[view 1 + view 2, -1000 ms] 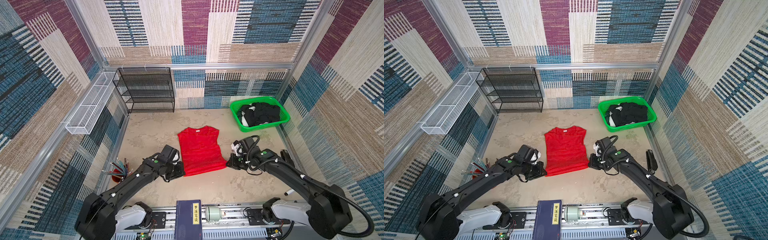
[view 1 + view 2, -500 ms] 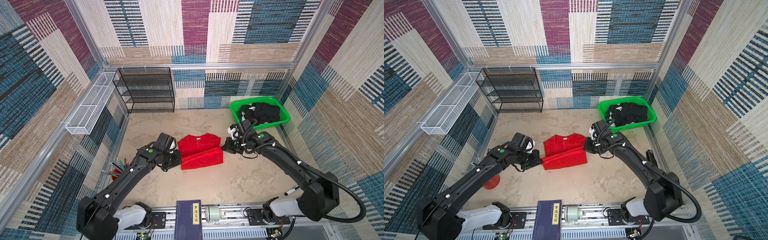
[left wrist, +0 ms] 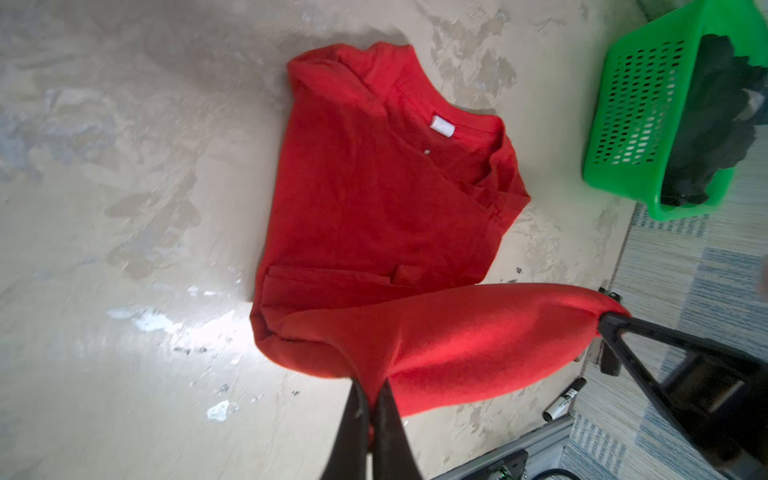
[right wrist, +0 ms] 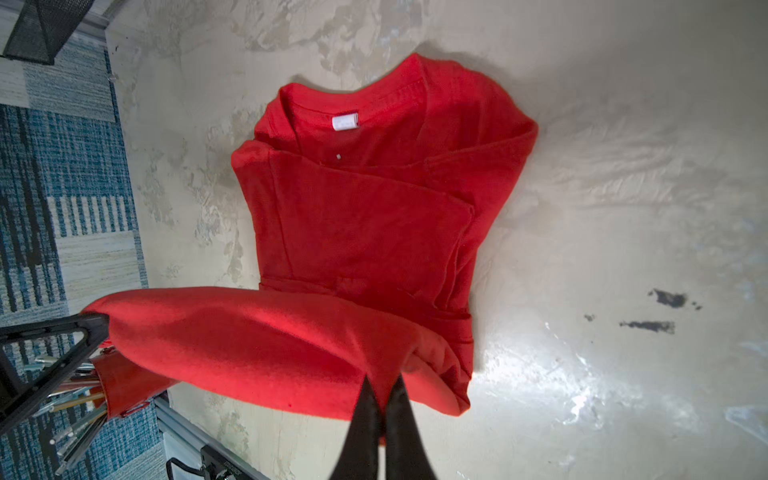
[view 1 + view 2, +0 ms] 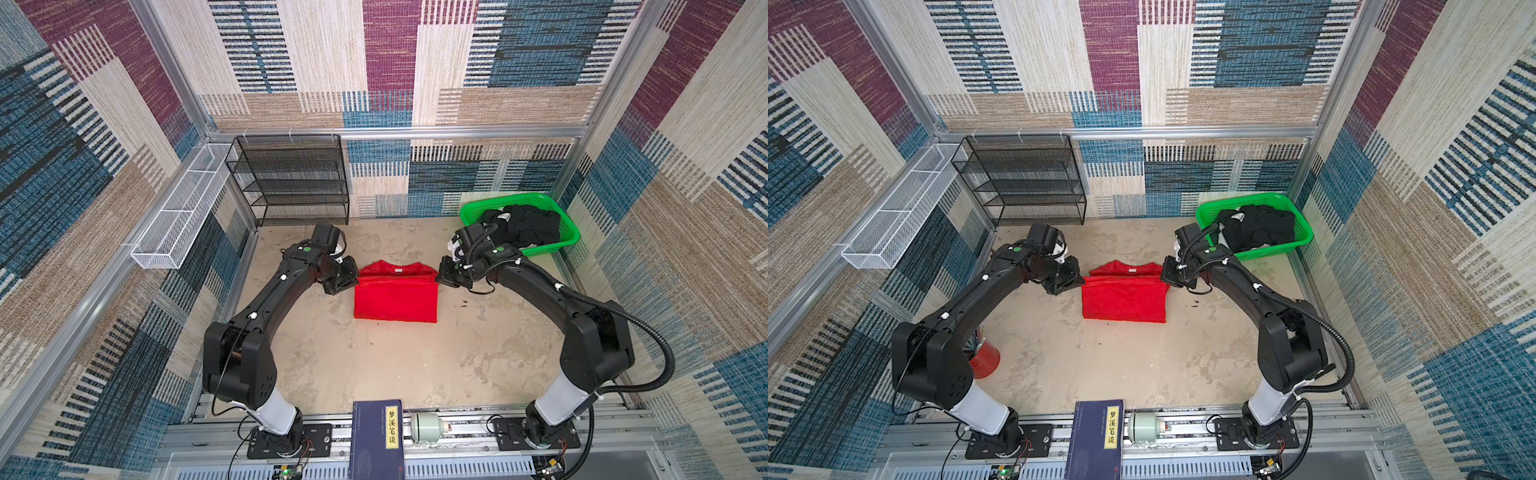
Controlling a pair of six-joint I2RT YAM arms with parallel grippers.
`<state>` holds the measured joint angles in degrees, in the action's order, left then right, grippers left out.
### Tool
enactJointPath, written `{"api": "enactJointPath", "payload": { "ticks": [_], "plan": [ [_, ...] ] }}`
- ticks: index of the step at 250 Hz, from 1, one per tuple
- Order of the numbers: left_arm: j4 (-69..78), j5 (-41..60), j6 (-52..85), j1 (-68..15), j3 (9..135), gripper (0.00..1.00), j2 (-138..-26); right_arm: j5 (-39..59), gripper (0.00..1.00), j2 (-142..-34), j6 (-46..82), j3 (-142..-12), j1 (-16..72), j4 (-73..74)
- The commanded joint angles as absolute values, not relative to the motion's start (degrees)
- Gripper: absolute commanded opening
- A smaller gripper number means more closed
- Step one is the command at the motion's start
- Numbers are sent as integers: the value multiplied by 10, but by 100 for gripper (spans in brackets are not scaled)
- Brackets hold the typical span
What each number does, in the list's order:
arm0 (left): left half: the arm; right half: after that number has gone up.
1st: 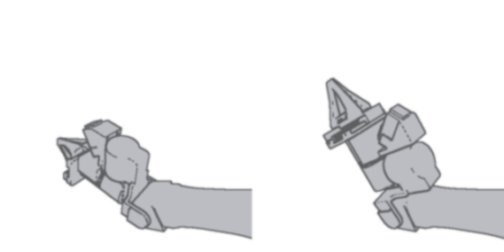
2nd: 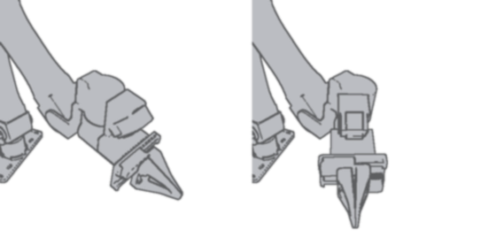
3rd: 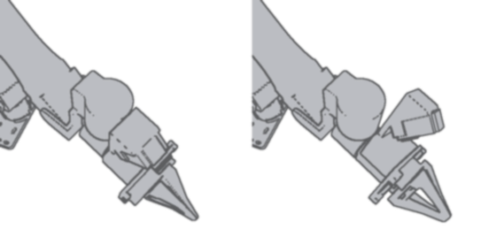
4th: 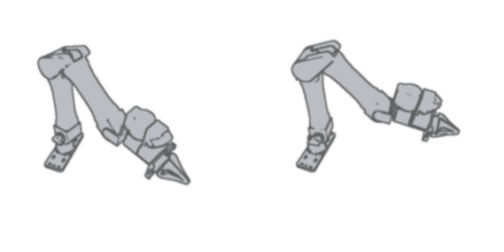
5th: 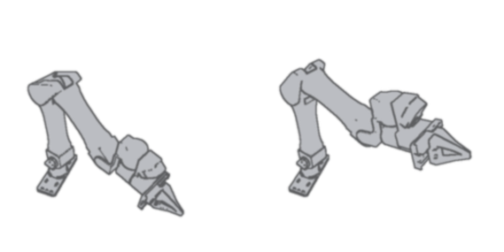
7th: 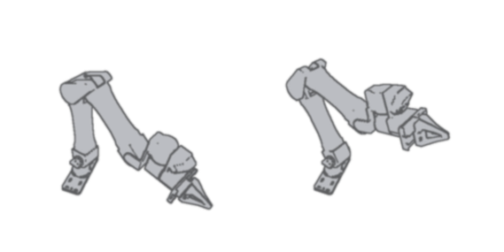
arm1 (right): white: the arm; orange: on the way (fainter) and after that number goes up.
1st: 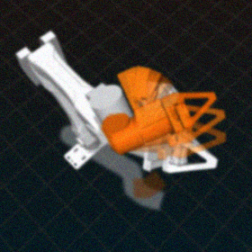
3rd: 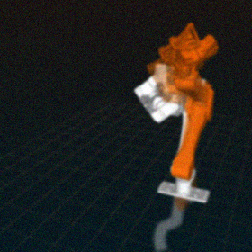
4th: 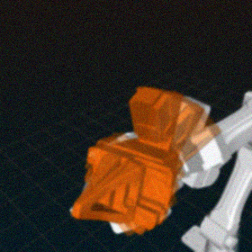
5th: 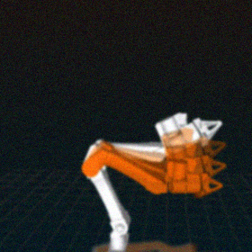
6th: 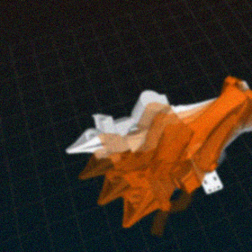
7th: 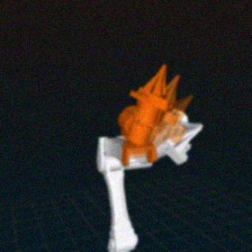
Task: Fold and stack the t-shirts
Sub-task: 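Fold the lifted near half over toward the collar with both grippers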
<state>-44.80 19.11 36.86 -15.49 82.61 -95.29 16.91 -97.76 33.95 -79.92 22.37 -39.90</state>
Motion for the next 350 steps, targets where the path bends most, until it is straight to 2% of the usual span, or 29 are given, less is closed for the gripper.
{"api": "enactJointPath", "payload": {
  "ticks": [1,95,160,195,223,260,350],
  "plan": [
    [-445,237,336,-150,875,0,-991,150,0,-1003,337,-824,216,-394],
    [-384,275,344,-129,1016,0,-1144,152,0,-1139,328,-951,181,-373],
    [-414,196,312,-120,1149,0,-1293,189,0,-1308,292,-1101,157,-360],
    [-411,198,313,-121,1142,0,-1309,201,0,-1338,288,-1144,157,-378],
    [-392,211,306,-121,1091,0,-1275,204,0,-1301,285,-1109,158,-364],
    [-355,240,307,-121,980,0,-1181,208,0,-1199,289,-1003,158,-337],
    [-356,246,359,-179,648,0,-860,254,0,-866,332,-624,187,-292]
  ]
}}
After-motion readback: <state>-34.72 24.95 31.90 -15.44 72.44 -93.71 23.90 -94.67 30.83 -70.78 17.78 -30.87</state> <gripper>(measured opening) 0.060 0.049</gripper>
